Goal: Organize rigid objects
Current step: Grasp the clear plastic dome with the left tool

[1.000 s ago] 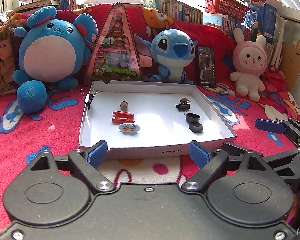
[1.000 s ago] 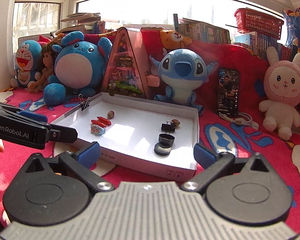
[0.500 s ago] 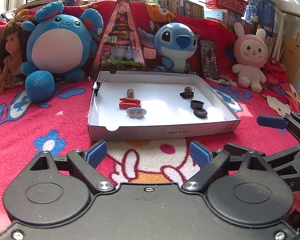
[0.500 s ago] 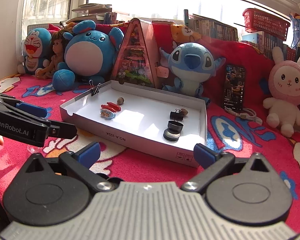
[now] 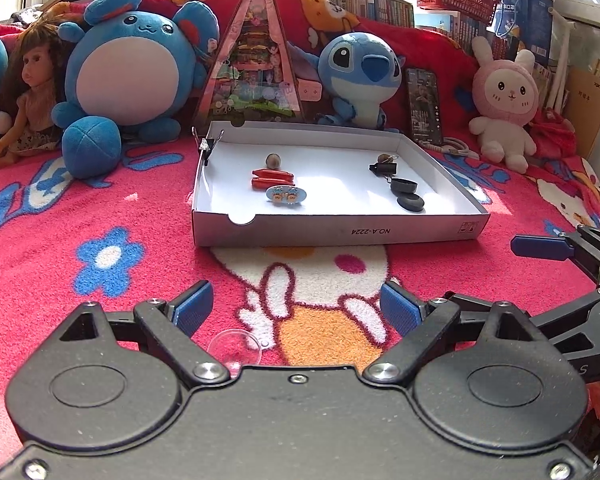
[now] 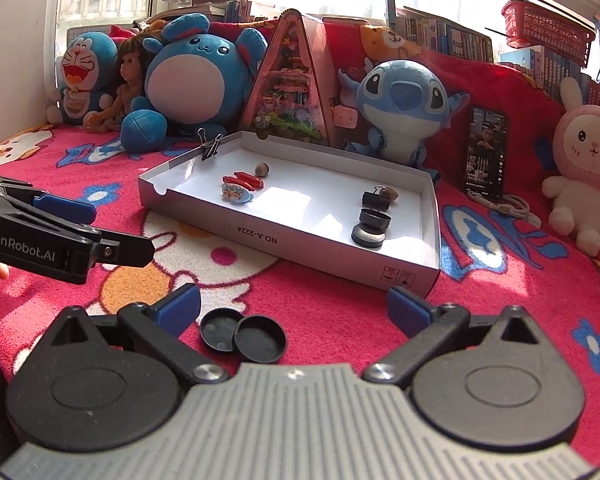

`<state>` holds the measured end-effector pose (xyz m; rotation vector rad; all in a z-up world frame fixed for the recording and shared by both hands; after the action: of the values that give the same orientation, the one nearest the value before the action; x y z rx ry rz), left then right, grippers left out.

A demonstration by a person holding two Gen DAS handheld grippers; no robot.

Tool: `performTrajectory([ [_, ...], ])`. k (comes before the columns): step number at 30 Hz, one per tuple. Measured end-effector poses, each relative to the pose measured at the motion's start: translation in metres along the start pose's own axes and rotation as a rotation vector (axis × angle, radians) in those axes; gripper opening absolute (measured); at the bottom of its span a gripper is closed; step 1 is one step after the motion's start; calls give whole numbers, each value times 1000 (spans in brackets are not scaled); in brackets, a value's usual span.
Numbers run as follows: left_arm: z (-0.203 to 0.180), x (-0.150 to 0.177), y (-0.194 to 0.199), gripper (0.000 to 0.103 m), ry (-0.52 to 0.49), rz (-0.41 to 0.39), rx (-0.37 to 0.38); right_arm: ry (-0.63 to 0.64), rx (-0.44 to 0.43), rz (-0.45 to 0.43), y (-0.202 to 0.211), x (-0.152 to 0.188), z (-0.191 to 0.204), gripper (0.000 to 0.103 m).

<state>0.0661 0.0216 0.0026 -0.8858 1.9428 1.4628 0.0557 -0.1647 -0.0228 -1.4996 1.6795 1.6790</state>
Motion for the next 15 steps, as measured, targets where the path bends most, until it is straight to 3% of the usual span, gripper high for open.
performTrajectory([
  [15, 10, 17, -2, 88, 9, 28, -23, -5, -25, 42, -4, 14, 11, 103],
])
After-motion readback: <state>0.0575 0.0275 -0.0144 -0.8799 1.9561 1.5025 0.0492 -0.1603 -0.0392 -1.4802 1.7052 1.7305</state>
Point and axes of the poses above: each gripper's, at about its wrist camera, not at the fingertips, and y roughly against the way its jaws point, z to its left, x to its underside, the point moved 3 cm from there along -y, roughly the way its jaws point, and after that the axes turned 11 degrees about y, right-handed, at the moved point
